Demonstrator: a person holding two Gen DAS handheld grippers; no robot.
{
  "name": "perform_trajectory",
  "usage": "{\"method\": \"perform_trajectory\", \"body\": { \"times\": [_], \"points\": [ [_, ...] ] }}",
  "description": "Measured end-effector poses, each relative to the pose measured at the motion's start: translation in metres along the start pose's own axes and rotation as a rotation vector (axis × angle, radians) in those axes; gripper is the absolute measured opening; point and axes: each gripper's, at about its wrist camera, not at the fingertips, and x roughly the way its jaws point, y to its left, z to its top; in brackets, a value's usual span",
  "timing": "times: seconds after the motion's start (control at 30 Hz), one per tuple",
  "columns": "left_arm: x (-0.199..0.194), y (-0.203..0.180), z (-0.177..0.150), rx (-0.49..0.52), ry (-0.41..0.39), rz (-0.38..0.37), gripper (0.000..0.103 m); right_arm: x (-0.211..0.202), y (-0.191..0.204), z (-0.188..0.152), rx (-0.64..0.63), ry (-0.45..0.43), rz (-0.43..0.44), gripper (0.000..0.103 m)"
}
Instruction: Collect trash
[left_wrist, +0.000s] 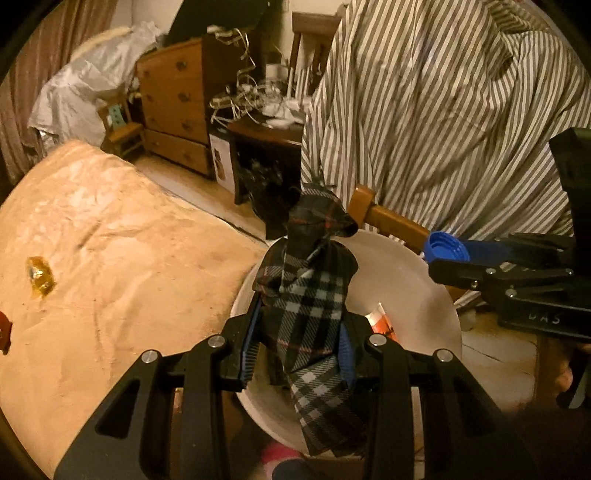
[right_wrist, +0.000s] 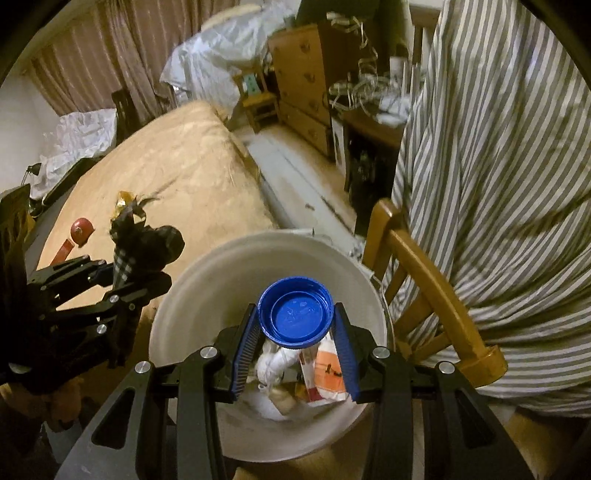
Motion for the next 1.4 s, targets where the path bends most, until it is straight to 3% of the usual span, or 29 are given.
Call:
{"method": "perform_trajectory", "body": {
  "times": [0.13,0.4,1.0,1.03,1.13,1.4],
  "points": [
    [0.019,0.001,0.007,0.004,0.061,-0.017,0.034,0.020,-0.012,0.005,0.024,0.064,0.022,0.042],
    [0.042,0.000,0.012,0.019,0.128,-0.019,0.034,0.032,-0.016,0.002,0.019,0.112,0.029,0.042],
    [0.049,0.001,0.011,0.018,0.132,-0.003,0.035,0.045,-0.013,-0.005,0.025,0.126,0.042,0.042],
    [0.049,0.001,0.010,0.020,0.130,0.000,0.039,0.046,-0.013,-0.005,0.026,0.124,0.042,0.042],
    [0.045,0.001,0.010,0.027,0.108,0.026,0.069,0.046,-0.013,-0.004,0.039,0.111,0.049,0.057],
    [0.042,0.007,0.008,0.012,0.100,0.042,0.072,0.040,-0.009,-0.003,0.044,0.089,0.070,0.058]
  ]
}}
